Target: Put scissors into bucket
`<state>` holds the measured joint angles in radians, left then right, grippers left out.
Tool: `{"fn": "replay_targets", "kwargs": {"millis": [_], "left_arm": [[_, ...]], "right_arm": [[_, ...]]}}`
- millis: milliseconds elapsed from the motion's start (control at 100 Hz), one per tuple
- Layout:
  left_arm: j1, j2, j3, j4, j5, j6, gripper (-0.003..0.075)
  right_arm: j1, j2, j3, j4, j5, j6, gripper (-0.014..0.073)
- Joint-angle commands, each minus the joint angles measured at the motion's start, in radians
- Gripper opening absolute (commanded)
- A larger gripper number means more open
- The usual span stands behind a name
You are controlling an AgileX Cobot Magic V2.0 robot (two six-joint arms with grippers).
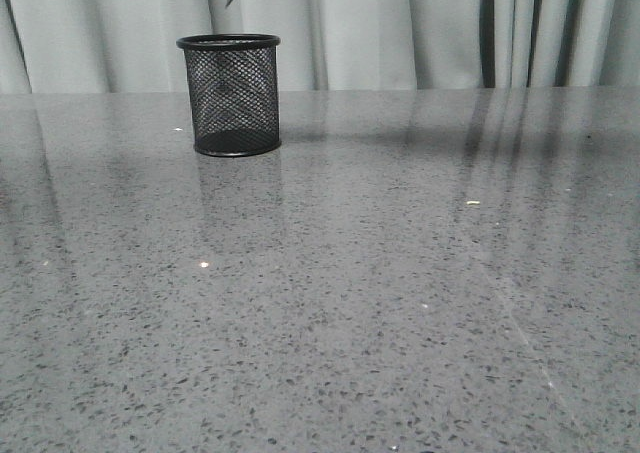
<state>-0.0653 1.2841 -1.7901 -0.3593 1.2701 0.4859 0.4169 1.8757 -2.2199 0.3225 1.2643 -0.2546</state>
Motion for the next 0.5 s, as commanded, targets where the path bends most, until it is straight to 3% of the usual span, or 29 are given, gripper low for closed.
{"fn": "replay_targets", "kwargs": {"millis": [0,70,490], "left_arm": [[0.004,-0.025,-0.027,-0.04,-0.009,0.002,0.0495],[0.004,-0.025,-0.027,-0.04,-0.009,0.002,0.0495],[0.004,-0.024,-0.027,-0.047,-0.009,0.002,0.0495]], "right_arm": [[0.028,-0.023,-0.047,-0.071,-0.018,0.021,-0.0043],[0.041,-0.003,-0.063,-0.126,-0.013,0.03,-0.0043],[0.046,0.055,-0.078,-0.124,-0.088,0.03,-0.0043]]}}
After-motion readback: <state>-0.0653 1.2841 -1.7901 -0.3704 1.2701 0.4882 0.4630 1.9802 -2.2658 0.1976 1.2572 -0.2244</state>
